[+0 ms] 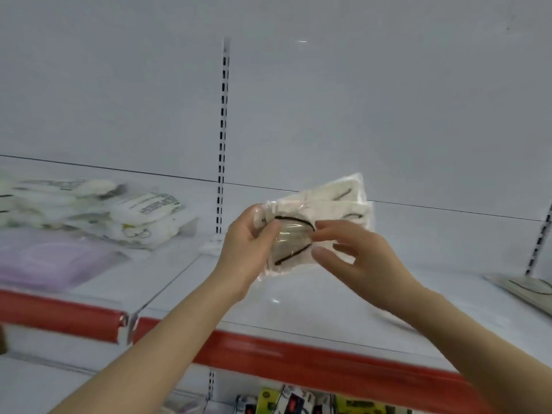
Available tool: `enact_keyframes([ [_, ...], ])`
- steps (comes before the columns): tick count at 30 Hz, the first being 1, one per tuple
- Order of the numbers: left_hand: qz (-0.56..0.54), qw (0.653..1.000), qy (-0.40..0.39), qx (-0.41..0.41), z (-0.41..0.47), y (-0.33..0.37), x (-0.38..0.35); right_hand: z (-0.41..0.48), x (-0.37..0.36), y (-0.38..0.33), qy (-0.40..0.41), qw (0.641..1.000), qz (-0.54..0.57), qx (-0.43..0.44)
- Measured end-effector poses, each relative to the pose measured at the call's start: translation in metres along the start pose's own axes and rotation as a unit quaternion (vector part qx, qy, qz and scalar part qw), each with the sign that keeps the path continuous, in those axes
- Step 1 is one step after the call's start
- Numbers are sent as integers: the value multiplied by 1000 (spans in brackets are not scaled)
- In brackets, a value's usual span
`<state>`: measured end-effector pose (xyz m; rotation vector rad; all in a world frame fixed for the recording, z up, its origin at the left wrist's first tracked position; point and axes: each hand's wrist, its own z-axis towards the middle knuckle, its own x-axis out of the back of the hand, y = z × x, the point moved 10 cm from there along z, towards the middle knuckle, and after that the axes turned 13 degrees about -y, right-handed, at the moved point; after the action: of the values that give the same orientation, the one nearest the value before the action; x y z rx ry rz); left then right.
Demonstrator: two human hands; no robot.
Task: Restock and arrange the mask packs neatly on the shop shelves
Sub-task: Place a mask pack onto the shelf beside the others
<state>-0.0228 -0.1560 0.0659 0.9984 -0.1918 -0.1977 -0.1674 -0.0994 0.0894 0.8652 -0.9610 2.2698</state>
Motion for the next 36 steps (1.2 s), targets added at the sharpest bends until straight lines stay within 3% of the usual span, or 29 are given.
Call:
enact_keyframes([
  [2,10,1000,-23,-10,-4,1,17,0,29,11,114,993,-9,-25],
  [4,-3,998,-62,-9,-8,3,28,-2,49,33,173,979,29,-100],
  [7,-2,992,-120,36,-14,-10,38,-5,42,70,134,957,153,-207],
  [10,56,976,-170,120,-22,-37,42,-9,2,85,34,940,234,-245],
  [12,96,971,-152,155,-25,-53,50,-14,-12,89,22,936,252,-246],
  [15,84,988,-67,111,-23,-49,62,-12,-11,84,62,931,277,-229],
  [19,33,995,-33,84,-21,-46,68,-10,-6,78,93,927,281,-229],
  [23,97,978,-77,169,-30,-65,68,-25,-28,91,51,914,295,-273],
  [30,182,969,-75,150,-20,-55,77,-14,-36,84,39,913,299,-275],
  [36,215,950,-38,224,-3,-49,141,37,-57,60,2,959,177,-221],
])
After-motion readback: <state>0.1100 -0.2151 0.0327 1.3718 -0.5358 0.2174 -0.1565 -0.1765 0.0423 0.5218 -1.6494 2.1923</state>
